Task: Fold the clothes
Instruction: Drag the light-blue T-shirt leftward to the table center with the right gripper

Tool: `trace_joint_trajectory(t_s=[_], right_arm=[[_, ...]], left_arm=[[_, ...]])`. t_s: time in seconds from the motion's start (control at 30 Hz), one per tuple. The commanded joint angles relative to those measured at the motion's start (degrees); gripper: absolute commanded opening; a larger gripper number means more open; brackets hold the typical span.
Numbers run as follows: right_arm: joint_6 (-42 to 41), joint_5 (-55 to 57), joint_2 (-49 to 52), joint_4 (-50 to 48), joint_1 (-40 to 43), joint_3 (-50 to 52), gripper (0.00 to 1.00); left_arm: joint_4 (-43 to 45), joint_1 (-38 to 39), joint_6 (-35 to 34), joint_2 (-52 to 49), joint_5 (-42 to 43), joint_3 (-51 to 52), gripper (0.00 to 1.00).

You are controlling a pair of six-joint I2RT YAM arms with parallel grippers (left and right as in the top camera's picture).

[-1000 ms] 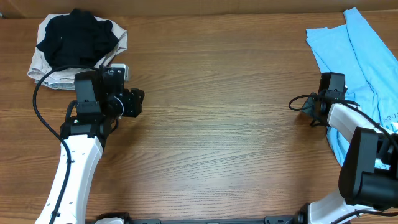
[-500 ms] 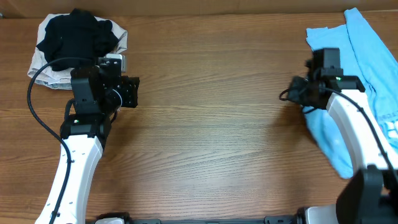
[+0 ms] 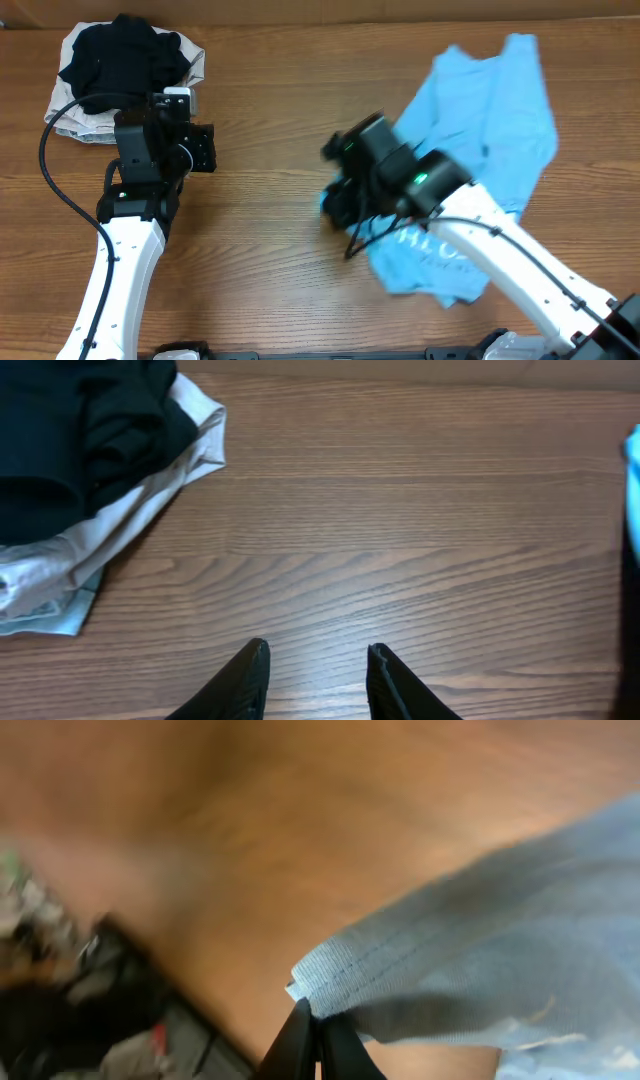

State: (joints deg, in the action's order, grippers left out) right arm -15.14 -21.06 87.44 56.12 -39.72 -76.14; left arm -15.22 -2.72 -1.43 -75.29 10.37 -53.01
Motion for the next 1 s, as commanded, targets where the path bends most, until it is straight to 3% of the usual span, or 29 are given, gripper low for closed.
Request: trace_joint_trajectory(t_s=[0.0, 0.17, 0.4, 0.6, 0.77, 0.97], right_arm=[[-4.5, -2.6, -0.7, 0.0, -4.9, -0.9, 0.04], [-4.9, -6.1, -0.8, 0.2, -7.5, -1.1, 0.10], [-4.3, -3.4, -3.7, 5.9, -4.3, -6.2, 0.51], [-7.9, 10.5, -8.2, 13.7, 6.1, -12.1, 0.61], [-10.1, 15.1, -10.7, 14.5, 18.6, -12.2, 0.71], [-10.2, 15.0, -10.7, 13.2, 35.1, -12.2, 0.73]], left_arm=[[0.0, -0.3, -0.3, -0.3, -2.7, -1.4, 0.36], [0.3, -0.3, -0.3, -0.3, -3.5, -1.4, 0.40], [1.0, 1.9, 3.2, -0.3, -1.0, -2.1, 0.49], [0.9, 8.3, 3.2, -0.4, 0.5, -7.0, 0.51], [2.1, 16.1, 3.5, -2.5, 0.6, -12.4, 0.50], [3.6, 22.5, 3.6, -17.9, 5.0, -24.7, 0.50]])
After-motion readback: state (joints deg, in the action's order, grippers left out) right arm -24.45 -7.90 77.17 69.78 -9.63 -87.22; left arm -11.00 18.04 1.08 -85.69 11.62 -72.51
